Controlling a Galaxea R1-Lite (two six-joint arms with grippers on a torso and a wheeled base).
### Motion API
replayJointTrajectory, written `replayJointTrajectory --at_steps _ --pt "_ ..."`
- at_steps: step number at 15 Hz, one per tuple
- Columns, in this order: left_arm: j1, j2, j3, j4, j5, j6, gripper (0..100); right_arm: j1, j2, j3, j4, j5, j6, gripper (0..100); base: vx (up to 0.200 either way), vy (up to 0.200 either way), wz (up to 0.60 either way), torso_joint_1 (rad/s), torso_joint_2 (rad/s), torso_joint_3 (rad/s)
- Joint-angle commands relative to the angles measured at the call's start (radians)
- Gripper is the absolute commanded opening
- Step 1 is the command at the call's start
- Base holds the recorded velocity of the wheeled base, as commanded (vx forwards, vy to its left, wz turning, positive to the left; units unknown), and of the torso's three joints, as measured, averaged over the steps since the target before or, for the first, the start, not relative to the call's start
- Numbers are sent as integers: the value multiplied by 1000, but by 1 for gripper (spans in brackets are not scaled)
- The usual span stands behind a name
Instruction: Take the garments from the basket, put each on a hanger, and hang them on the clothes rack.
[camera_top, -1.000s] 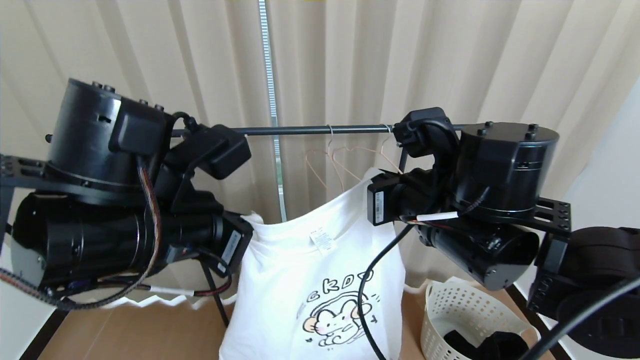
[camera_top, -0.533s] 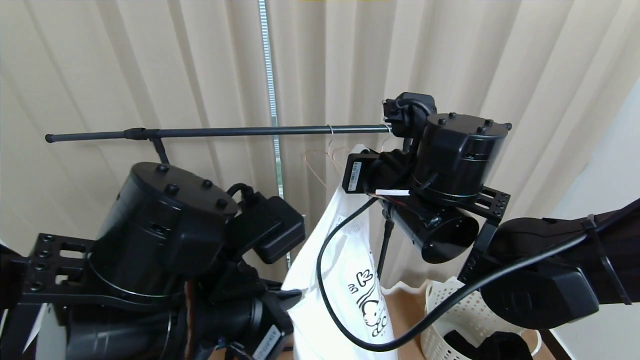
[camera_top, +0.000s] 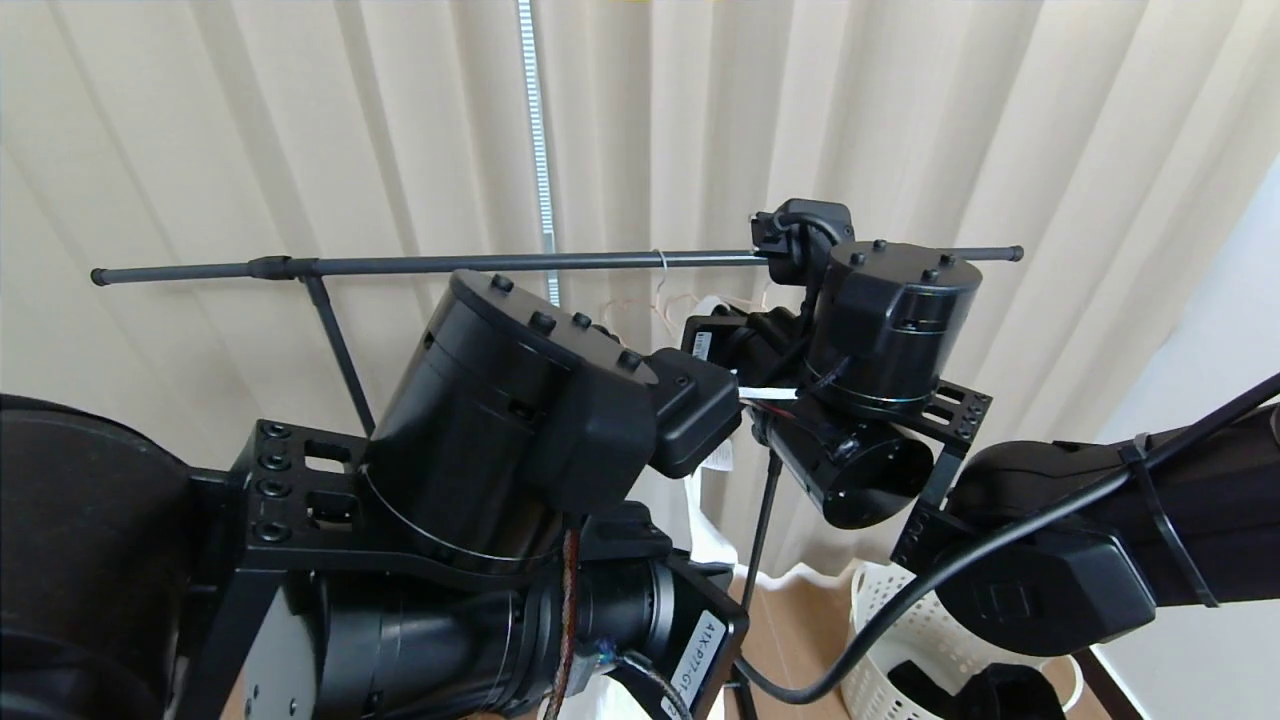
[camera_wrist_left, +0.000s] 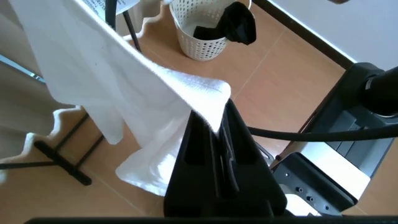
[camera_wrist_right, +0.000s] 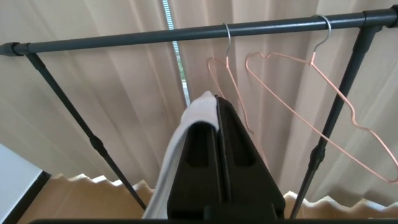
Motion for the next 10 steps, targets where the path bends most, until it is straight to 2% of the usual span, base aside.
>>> replayJointTrajectory --at_steps 1,4,7,9,10 --pt "9 9 3 0 4 0 0 0 -5 1 0 0 -1 0 0 0 0 0 0 0" --pt "55 -31 67 3 12 3 0 -35 -37 13 11 -2 -25 0 0 0 0 0 0 0" --pt "140 -89 122 1 14 9 0 -66 -93 47 12 4 -82 0 0 0 0 0 0 0" --pt "203 -112 124 1 40 7 0 -81 -150 110 23 6 -163 0 0 0 0 0 0 0" --pt "226 -110 121 0 83 7 0 -81 -175 147 26 7 -209 0 0 0 0 0 0 0"
